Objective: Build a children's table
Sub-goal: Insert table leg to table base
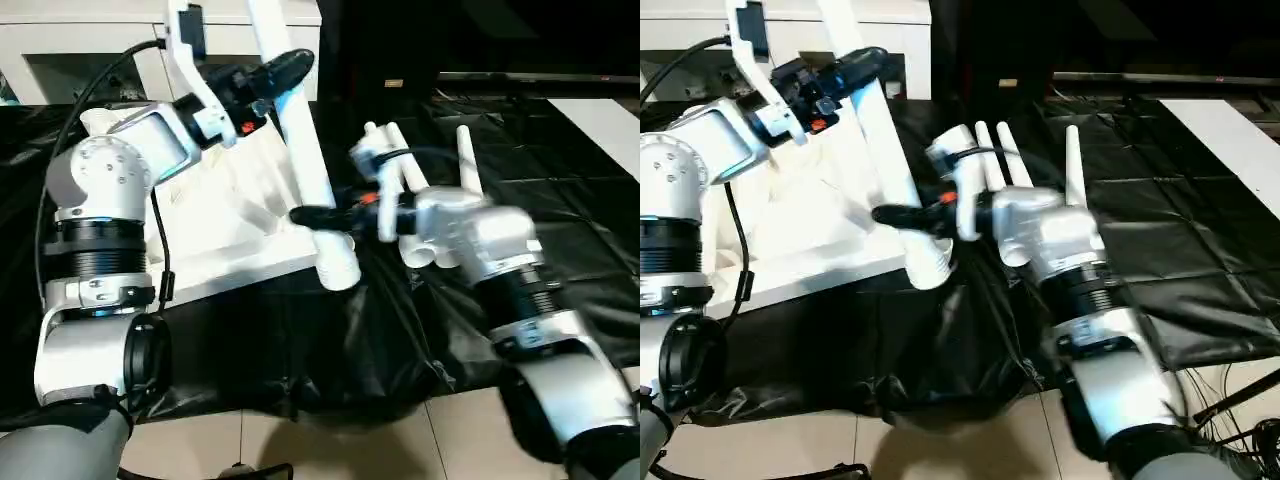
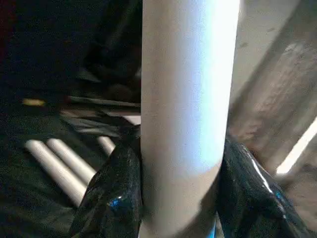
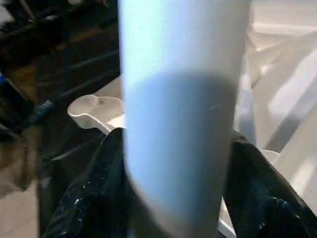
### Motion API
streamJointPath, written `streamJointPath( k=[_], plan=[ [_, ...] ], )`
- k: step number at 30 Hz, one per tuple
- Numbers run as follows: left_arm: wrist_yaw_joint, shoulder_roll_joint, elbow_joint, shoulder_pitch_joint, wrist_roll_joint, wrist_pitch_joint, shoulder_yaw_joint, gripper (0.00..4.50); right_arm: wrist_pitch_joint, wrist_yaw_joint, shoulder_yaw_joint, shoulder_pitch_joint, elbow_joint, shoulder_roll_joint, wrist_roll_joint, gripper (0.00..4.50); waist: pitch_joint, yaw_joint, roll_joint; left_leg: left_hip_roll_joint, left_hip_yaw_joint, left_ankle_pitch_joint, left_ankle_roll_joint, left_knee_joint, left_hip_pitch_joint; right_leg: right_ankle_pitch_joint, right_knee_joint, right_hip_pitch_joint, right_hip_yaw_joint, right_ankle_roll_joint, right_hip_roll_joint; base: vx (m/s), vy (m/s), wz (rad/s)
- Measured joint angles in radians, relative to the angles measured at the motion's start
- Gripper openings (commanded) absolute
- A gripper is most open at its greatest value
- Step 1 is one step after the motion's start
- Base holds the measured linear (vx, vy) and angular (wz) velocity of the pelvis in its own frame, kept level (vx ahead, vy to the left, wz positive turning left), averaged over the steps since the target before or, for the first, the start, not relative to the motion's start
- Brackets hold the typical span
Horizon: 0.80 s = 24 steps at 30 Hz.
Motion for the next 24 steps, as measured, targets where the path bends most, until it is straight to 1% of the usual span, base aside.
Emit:
streamJointPath(
  k=[1,3,4,7,11,13,14,15,16,18,20,21,23,24],
  plan=[
    [0.011,-0.001,-0.007,0.001,0.005,-0.003,-0.008,1.66,-0.012,-0.021,0.005,0.002,0.003,0.009,-0.012,2.05,0.0,0.001,0.0,0.0,0.0,0.0,0.0,0.0,0.0,0.0,0.0,0.0,0.0,0.0,0.0,0.0,0.0,0.0],
    [0.022,-0.003,-0.013,0.001,0.013,-0.005,-0.01,1.66,-0.022,-0.038,0.008,0.003,0.006,0.017,-0.018,2.05,0.0,0.0,0.0,0.0,0.0,0.0,0.0,0.0,0.0,0.0,0.0,0.0,0.0,0.001,0.0,0.0,0.0,0.0],
    [0.028,-0.006,-0.019,0.002,0.018,-0.005,-0.012,1.66,-0.028,-0.046,0.008,0.003,0.01,0.022,-0.021,1.87,0.0,0.0,0.0,0.0,0.0,0.0,0.0,0.0,0.0,0.0,0.0,0.0,0.0,0.001,0.0,0.0,0.0,0.0],
    [0.046,-0.011,-0.028,0.003,0.031,-0.009,-0.015,1.66,-0.034,-0.075,0.006,0.003,0.022,0.047,-0.021,1.83,0.0,-0.001,0.0,0.0,0.0,0.0,-0.001,0.0,0.0,0.001,0.0,0.0,0.0,0.001,0.0,0.0,0.0,0.0],
    [0.048,-0.01,-0.029,0.003,0.041,-0.02,-0.021,1.66,-0.034,-0.096,0.002,0.003,0.024,0.058,-0.021,1.82,0.0,-0.001,0.0,0.0,0.0,0.0,-0.001,0.0,0.0,0.001,0.0,0.0,0.0,0.001,0.0,0.0,0.0,0.0],
    [0.046,-0.007,-0.042,0.012,0.051,-0.042,-0.039,1.66,-0.037,-0.101,0.002,0.003,0.025,0.06,-0.021,1.81,0.0,-0.001,0.0,0.0,0.0,0.0,-0.001,0.0,0.0,0.001,0.0,0.0,0.0,0.001,0.0,0.0,0.0,0.0],
    [0.045,-0.008,-0.054,0.019,0.058,-0.058,-0.05,2.01,-0.039,-0.104,0.003,0.003,0.025,0.061,-0.022,1.81,0.0,-0.001,0.0,0.0,0.0,0.0,-0.001,0.0,0.0,0.001,0.0,0.0,0.0,0.001,0.0,0.0,0.0,0.0],
    [0.037,-0.011,-0.058,0.022,0.059,-0.063,-0.052,2.01,-0.046,-0.104,0.005,0.003,0.026,0.061,-0.024,1.81,0.0,-0.001,0.0,0.0,0.0,0.0,-0.001,0.0,0.0,0.001,0.0,0.0,0.0,0.001,0.0,0.0,0.0,0.0],
    [0.023,-0.012,-0.061,0.024,0.051,-0.064,-0.047,2.36,-0.059,-0.1,0.008,0.003,0.026,0.058,-0.029,1.81,0.0,-0.001,0.0,0.0,0.0,0.0,-0.001,0.0,0.0,0.001,0.0,0.0,0.0,0.002,0.0,0.0,0.0,0.0],
    [-0.006,-0.01,-0.085,0.033,0.021,-0.051,-0.033,2.38,-0.081,-0.07,0.017,0.007,0.02,0.043,-0.031,1.81,0.0,0.0,0.0,0.0,0.0,0.0,-0.001,0.0,0.0,0.001,0.0,0.0,0.0,0.002,0.0,0.0,0.0,0.0],
    [-0.076,0.006,-0.119,0.04,-0.029,-0.033,-0.017,2.46,-0.11,-0.005,0.038,0.043,-0.012,0.018,-0.029,1.81,0.0,0.0,-0.002,0.0,0.0,0.0,-0.001,0.0,0.0,0.001,0.0,0.0,0.0,0.002,0.0,0.0,0.0,0.0],
    [-0.11,0.015,-0.132,0.044,-0.044,-0.03,-0.013,2.63,-0.121,0.02,0.045,0.06,-0.023,0.01,-0.028,1.81,0.0,0.0,-0.002,0.0,0.0,0.0,-0.001,0.0,0.0,0.001,0.0,0.0,0.0,0.002,0.0,0.0,0.0,0.0],
    [-0.222,0.053,-0.162,0.074,-0.052,-0.05,-0.034,2.82,-0.126,0.071,0.065,0.082,-0.052,-0.003,-0.025,1.81,0.0,-0.002,-0.002,0.0,0.0,0.0,-0.001,0.0,0.0,0.001,0.0,0.0,0.0,0.002,0.0,0.0,0.0,0.0],
    [-0.254,0.062,-0.168,0.083,-0.056,-0.057,-0.042,2.82,-0.127,0.085,0.071,0.087,-0.06,-0.009,-0.022,1.81,0.001,-0.002,-0.003,0.0,0.0,0.0,-0.001,0.0,0.0,0.001,0.0,0.0,0.0,0.002,0.0,0.0,0.0,0.0]
  ],
)
